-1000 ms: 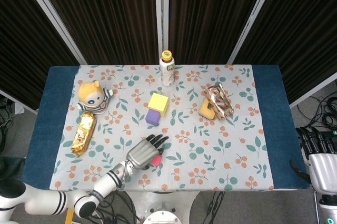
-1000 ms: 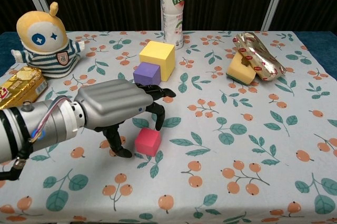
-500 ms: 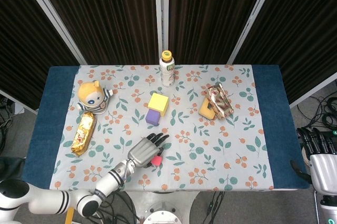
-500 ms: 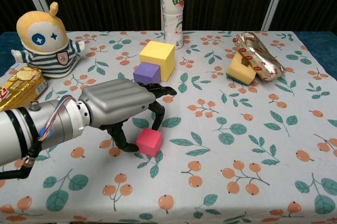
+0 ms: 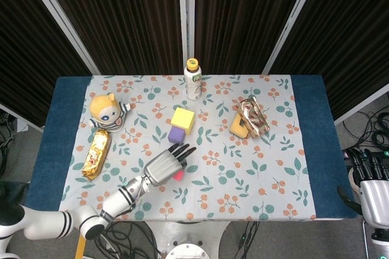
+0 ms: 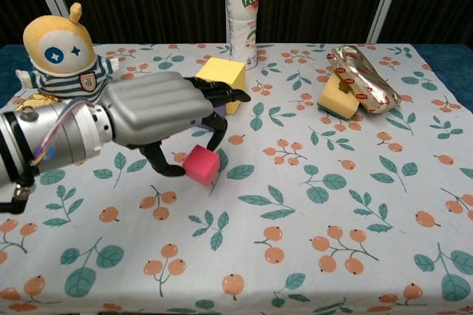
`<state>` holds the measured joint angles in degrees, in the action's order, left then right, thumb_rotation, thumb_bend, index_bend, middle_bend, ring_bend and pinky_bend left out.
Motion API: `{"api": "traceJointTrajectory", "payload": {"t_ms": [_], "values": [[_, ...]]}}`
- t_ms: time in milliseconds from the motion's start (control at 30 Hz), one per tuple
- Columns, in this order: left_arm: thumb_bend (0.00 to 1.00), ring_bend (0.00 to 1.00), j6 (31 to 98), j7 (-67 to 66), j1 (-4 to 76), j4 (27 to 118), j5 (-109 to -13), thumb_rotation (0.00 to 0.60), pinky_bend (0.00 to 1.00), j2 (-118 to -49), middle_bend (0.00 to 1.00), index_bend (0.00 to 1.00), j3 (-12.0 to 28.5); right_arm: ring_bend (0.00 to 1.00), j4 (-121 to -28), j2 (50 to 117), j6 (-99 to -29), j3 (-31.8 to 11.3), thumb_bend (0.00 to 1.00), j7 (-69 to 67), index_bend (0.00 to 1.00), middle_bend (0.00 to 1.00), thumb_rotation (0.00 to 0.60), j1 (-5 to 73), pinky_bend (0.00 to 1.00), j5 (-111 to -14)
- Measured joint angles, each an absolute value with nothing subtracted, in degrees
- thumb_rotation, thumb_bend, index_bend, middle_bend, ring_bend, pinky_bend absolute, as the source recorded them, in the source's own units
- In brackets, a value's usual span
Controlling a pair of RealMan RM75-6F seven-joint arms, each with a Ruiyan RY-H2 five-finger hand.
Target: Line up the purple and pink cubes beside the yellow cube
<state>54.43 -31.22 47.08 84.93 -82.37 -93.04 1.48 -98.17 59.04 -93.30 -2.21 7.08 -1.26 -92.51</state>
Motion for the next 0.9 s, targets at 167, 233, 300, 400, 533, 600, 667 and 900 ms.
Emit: {"api": "traceJointTrajectory", "payload": {"t_ms": [167,233,300,400,533,600,667,900], "values": [[0.31,0.0,53.1,-29.3,48.5,81.3,-82.6,0.6,0.16,-91.4,0.1,0.52,2.7,0.0,-98.3,59.1,-93.9,-2.2,0.16,7.3,0.06,0.09,0.6,-1.7,0.12,-92.6],[0.31,0.0,52.1,-28.0,48.8,81.1,-80.7,0.6,0.16,-91.4,0.1,0.52,3.5,0.0,-98.3,59.1,-94.1,-2.1,0.16,7.2,0.06,0.09,0.6,-1.9,0.12,-92.6],[0.31,0.0,51.5,-27.3,48.9,80.2,-78.9,0.6,0.16,-91.7,0.1,0.51,4.3,0.0,-98.2,59.1,-94.2,-2.1,0.16,7.2,0.06,0.09,0.6,-2.0,0.12,-92.6],[0.31,0.0,51.3,-27.2,48.9,78.2,-77.8,0.6,0.16,-92.8,0.1,0.5,4.9,0.0,-98.3,58.9,-94.3,-2.1,0.16,7.2,0.06,0.09,0.6,-2.0,0.12,-92.7],[0.31,0.0,51.1,-26.9,48.8,75.6,-76.5,0.6,0.16,-94.6,0.09,0.5,5.1,0.0,-98.2,58.9,-94.3,-2.1,0.16,7.2,0.06,0.09,0.6,-2.2,0.12,-92.6],[0.3,0.0,51.0,-26.7,48.7,74.6,-76.0,0.6,0.16,-95.4,0.09,0.49,5.2,0.0,-98.1,59.0,-94.4,-2.1,0.16,7.1,0.06,0.09,0.6,-2.3,0.12,-92.6],[0.3,0.0,51.0,-26.4,48.7,73.8,-75.8,0.6,0.16,-95.9,0.09,0.49,5.3,0.0,-98.1,59.0,-94.4,-2.1,0.16,7.2,0.06,0.09,0.6,-2.3,0.12,-92.5],[0.3,0.0,50.7,-25.4,49.0,71.7,-75.4,0.6,0.16,-97.7,0.09,0.49,5.7,0.0,-98.3,58.9,-94.3,-2.2,0.16,7.5,0.06,0.09,0.6,-2.3,0.12,-92.4]]}}
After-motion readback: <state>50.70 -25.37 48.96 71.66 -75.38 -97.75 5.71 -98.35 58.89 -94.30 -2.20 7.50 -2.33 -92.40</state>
